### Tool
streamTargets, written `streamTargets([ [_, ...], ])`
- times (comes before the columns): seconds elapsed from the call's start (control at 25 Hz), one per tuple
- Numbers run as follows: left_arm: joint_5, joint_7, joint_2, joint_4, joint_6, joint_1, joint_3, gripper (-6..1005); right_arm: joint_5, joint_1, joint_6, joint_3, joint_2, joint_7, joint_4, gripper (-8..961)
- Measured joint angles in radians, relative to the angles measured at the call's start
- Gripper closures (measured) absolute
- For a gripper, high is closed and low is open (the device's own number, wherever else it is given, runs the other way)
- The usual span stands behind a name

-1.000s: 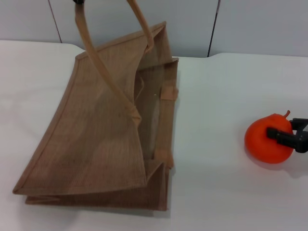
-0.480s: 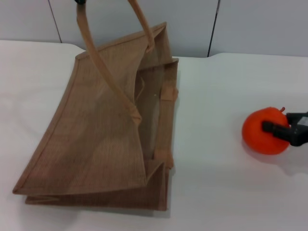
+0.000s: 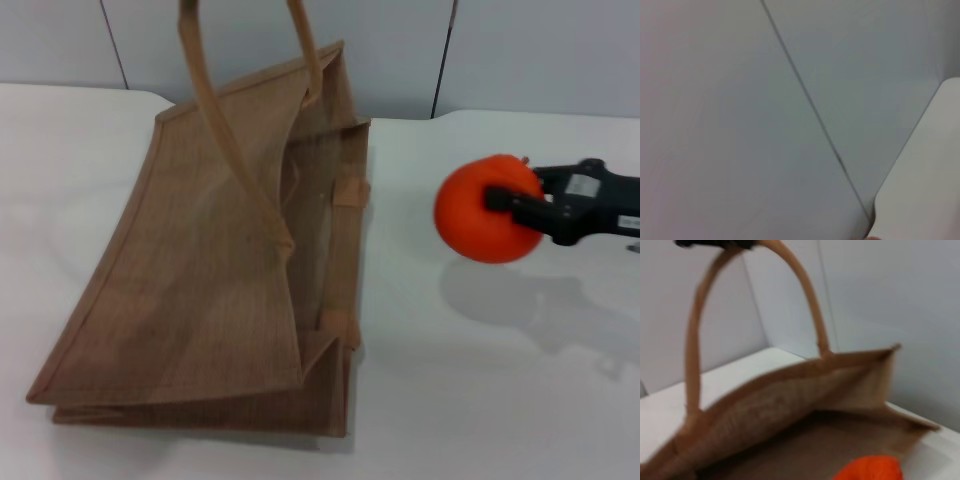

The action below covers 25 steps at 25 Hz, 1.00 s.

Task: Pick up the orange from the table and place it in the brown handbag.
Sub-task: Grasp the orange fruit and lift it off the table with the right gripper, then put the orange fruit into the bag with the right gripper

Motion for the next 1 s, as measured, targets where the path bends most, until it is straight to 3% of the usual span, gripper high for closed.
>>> streamTargets([
  [0.36,-0.025,-0.014,-0.001,0.012,0.063,-0.018,0.106,850,0.01,0.019,-0.089,-0.06,-0.005,-0.034,0.25,784],
  [0.48,-0.029,-0.02,-0.001,0.011,0.067,-0.031,0.124,849,0.011,0.038,-0.183,-0.08,-0.007,-0.041,0.326,801],
  [1.0,-0.104,-0.03,-0.001,0.024,0.074,-0.052,0.145,845,0.01,0.036,-0.44,-0.101,-0.007,-0.074,0.464,871],
])
